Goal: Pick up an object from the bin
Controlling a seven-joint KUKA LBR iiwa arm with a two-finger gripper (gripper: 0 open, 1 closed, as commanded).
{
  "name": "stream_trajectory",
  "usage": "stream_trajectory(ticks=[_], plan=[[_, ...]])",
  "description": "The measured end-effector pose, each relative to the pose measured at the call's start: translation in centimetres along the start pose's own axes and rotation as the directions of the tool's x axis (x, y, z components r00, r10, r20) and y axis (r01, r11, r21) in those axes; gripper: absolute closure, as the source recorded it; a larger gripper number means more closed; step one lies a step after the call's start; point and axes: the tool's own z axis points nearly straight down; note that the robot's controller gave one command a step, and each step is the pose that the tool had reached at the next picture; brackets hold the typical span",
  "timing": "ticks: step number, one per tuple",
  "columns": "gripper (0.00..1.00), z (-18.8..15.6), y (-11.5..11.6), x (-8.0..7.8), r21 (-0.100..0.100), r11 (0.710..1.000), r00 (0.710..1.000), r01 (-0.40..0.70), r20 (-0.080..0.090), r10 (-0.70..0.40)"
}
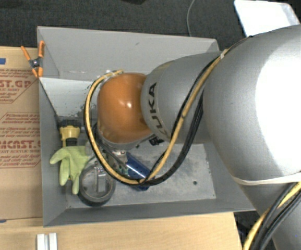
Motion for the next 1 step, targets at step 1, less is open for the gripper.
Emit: stream_trajectory(ticks=[1], plan=[[0.0, -1.35, 3.13, -0.21, 0.001, 0.959, 0.959, 0.282, 0.003, -0.282]])
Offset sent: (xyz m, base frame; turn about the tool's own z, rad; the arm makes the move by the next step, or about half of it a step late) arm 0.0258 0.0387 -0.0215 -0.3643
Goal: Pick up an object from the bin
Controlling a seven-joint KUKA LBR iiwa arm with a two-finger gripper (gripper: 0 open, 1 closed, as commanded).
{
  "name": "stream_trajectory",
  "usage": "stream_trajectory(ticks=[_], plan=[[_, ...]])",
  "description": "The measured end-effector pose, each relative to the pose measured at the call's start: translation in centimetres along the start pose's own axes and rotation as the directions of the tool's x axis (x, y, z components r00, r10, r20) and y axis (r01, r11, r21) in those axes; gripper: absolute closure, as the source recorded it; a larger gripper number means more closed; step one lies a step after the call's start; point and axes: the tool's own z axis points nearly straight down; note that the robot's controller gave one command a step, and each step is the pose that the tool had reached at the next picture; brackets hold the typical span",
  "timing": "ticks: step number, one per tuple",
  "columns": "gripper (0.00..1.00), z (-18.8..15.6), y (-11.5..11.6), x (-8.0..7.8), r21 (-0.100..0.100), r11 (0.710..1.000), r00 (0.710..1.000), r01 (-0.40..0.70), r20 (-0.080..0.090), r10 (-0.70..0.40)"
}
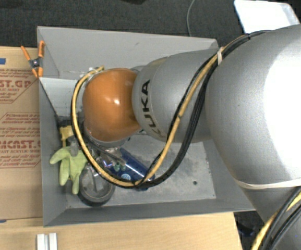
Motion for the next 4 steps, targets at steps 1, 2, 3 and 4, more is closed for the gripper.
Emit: stream_trajectory(ticks=[1, 2, 3, 4], plan=[[0.0, 3.6, -0.2, -2.8, -0.002, 0.997, 0.997, 0.08, -0.008, -0.08], [0.0, 6.3, -0.9, -4.6, -0.006, 0.996, 0.996, 0.088, -0.002, -0.088], [1.0, 5.4, -0.6, -3.2, 0.004, 0.988, 0.988, 0.153, 0.03, -0.153], [1.0, 5.4, -0.6, -3.2, 0.004, 0.988, 0.988, 0.153, 0.03, -0.153]])
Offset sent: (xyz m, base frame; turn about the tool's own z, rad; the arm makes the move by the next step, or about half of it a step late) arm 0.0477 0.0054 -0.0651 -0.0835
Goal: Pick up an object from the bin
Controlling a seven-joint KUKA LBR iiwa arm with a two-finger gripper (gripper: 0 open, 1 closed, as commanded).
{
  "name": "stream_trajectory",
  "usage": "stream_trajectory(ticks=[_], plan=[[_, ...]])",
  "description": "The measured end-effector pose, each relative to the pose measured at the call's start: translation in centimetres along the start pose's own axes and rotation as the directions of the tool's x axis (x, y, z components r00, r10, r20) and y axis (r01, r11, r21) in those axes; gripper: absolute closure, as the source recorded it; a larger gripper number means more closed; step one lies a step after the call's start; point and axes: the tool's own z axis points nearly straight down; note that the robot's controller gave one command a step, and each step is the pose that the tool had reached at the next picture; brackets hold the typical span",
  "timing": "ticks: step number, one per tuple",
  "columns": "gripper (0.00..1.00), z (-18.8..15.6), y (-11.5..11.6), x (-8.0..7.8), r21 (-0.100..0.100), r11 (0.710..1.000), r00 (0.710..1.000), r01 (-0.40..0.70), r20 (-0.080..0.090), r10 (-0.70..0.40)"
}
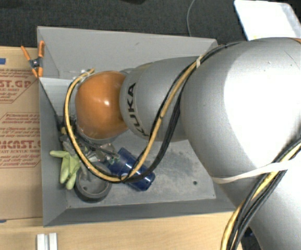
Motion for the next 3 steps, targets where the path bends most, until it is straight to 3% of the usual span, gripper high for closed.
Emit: stream_trajectory(ticks=[1, 2, 3], plan=[[1.0, -1.9, -0.1, 0.5, 0.001, 1.0, 1.0, 0.003, -0.023, -0.002], [1.0, -5.2, 0.3, 0.7, -0.005, 1.0, 1.0, 0.003, -0.03, -0.003], [1.0, -7.0, 0.3, 0.5, -0.005, 1.0, 1.0, 0.003, -0.026, -0.003]])
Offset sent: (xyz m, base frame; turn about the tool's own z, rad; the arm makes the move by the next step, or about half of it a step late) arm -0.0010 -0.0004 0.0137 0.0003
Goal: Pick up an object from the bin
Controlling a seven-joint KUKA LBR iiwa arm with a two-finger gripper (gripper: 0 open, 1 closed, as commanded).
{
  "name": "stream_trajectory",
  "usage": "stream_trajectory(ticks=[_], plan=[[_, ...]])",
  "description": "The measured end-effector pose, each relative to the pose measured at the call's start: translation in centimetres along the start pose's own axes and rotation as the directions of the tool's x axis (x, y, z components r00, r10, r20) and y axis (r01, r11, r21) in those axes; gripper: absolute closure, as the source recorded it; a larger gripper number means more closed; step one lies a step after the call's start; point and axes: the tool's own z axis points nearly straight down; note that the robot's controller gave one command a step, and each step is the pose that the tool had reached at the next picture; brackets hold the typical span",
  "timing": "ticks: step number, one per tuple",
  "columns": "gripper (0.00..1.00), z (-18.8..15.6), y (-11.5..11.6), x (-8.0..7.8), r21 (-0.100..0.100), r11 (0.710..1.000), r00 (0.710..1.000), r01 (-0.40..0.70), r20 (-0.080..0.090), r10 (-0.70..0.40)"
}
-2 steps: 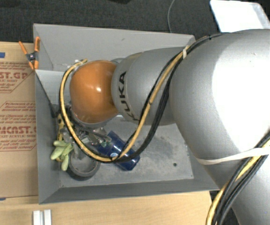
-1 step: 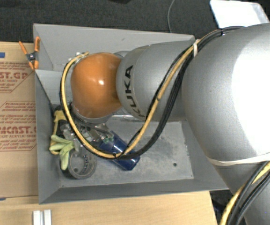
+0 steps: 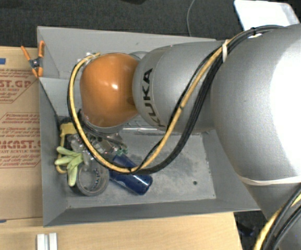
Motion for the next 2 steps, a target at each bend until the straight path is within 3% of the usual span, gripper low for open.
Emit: stream_trajectory(ticks=[1, 2], plan=[[1.0, -2.4, 0.1, 0.3, -0.002, 1.0, 1.0, 0.0, -0.013, 0.0], [1.0, -6.4, 0.1, 0.0, -0.001, 1.0, 1.0, 0.001, -0.004, -0.001]])
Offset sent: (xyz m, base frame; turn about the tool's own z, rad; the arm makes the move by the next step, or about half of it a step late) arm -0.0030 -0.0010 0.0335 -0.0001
